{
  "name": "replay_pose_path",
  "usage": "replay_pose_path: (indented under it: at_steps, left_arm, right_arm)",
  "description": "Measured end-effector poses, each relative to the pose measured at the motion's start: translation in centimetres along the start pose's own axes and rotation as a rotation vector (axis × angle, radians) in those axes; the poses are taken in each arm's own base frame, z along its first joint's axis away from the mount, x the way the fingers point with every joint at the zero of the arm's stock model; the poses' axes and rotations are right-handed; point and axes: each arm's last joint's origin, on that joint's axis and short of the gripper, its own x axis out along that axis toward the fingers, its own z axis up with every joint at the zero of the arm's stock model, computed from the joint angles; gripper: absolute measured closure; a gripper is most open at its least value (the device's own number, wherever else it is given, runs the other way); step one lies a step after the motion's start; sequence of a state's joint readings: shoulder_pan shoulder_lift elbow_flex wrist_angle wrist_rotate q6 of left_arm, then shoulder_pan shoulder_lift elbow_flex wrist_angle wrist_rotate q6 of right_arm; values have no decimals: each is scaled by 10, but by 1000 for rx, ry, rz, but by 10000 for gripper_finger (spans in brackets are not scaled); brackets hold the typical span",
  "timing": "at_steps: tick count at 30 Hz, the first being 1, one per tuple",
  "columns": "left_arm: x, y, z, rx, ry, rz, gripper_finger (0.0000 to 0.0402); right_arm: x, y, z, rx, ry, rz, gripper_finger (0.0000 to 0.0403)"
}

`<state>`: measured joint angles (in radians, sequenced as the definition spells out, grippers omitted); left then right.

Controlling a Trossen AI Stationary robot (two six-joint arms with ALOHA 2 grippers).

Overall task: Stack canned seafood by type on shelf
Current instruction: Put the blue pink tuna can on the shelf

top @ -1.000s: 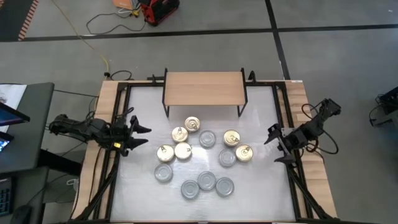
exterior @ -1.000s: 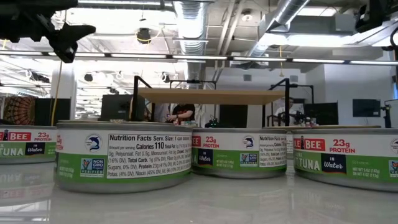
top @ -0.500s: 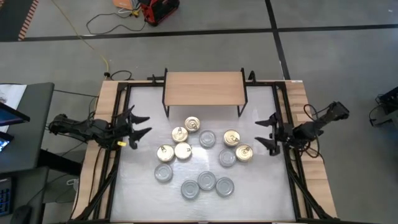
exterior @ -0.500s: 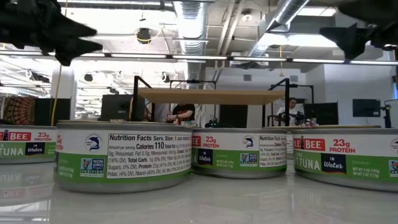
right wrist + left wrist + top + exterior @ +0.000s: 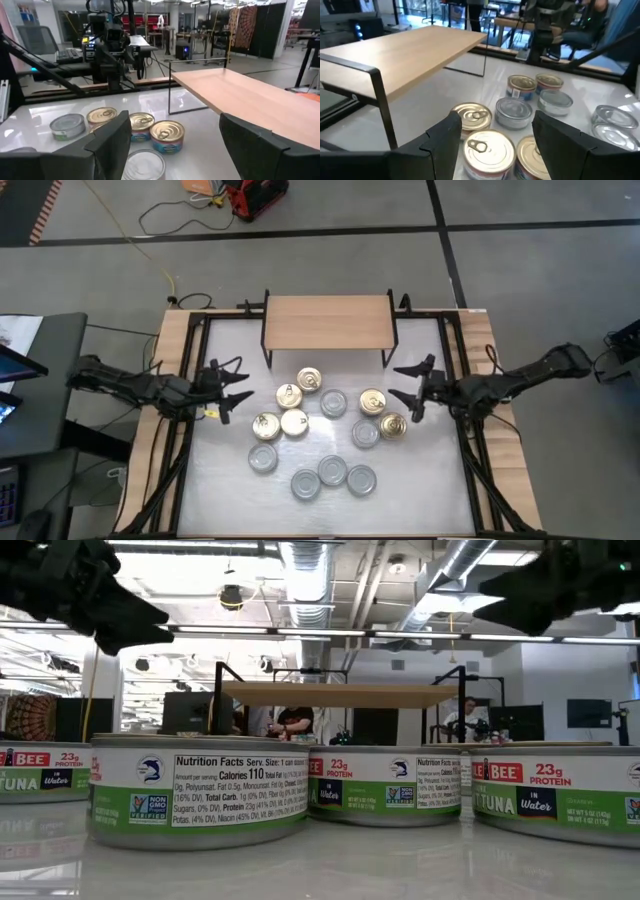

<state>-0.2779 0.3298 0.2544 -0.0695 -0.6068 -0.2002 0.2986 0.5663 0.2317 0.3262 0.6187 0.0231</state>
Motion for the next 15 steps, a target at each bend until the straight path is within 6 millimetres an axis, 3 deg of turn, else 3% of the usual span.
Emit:
replay_pose_path:
  at_steps: [8, 15]
  left_arm:
    - [12, -9, 14, 68, 13, 75, 168]
    - [19, -18, 27, 41, -57, 21, 168]
  right_arm:
    - [22, 15, 8, -25, 80, 12, 79]
    - [38, 28, 21, -32, 88, 37, 79]
